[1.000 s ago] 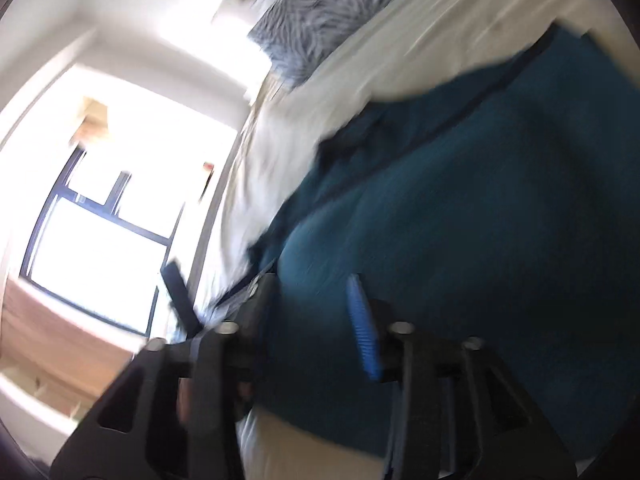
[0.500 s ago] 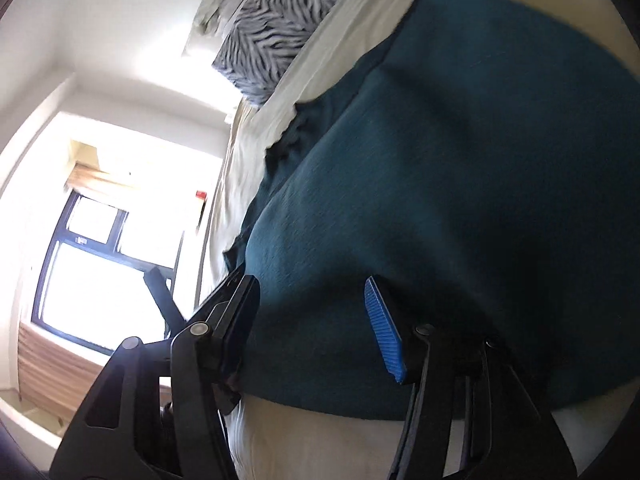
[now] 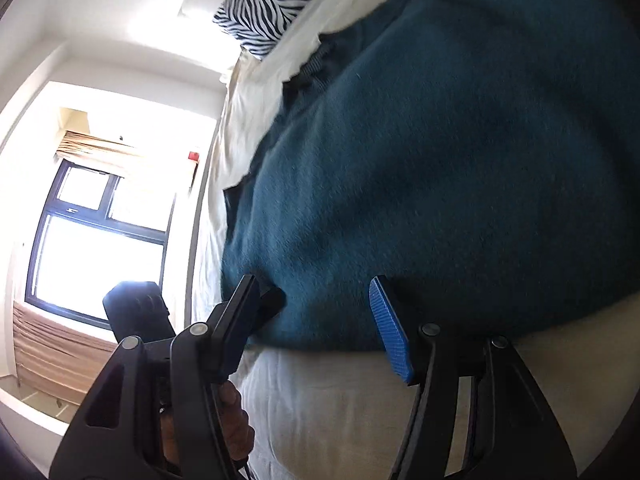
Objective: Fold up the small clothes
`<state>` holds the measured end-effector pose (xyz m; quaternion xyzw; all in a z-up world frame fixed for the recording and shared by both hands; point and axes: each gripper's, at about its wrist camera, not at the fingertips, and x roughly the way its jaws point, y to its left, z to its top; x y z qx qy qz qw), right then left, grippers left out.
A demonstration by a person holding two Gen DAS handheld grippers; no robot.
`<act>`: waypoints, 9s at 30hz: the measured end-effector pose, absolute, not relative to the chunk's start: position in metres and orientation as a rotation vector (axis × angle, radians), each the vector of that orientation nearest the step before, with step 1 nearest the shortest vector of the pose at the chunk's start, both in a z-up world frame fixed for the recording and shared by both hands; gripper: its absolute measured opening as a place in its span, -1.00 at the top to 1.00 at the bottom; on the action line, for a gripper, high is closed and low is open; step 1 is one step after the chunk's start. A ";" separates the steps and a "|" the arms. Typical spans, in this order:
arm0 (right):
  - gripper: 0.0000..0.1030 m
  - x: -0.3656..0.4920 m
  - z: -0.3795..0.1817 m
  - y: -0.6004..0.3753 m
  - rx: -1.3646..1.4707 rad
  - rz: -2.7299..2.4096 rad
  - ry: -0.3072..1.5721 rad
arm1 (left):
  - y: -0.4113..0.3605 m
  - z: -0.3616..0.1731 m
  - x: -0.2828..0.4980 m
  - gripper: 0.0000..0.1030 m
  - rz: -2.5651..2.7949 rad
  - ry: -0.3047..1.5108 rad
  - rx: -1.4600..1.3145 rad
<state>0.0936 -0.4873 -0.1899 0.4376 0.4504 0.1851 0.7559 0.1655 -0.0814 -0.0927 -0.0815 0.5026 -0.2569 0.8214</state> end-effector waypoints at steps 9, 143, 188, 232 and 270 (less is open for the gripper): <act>0.00 0.048 -0.201 -0.587 1.159 0.249 0.774 | -0.012 -0.100 0.157 0.18 -0.562 1.090 -0.353; 0.66 0.118 -0.150 -0.646 0.667 0.074 1.046 | -0.188 -0.050 0.165 -0.21 -0.886 1.060 -0.292; 0.63 -0.045 -0.017 -0.395 0.289 0.178 0.885 | -0.037 0.010 0.053 0.25 -0.669 1.027 -0.106; 0.22 -0.113 -0.097 -0.376 0.407 0.120 0.874 | 0.007 -0.079 0.011 -0.51 -0.356 0.973 0.055; -1.00 -0.198 -0.030 -0.316 0.138 -0.186 0.552 | 0.021 -0.026 -0.093 -1.00 -0.116 0.783 0.118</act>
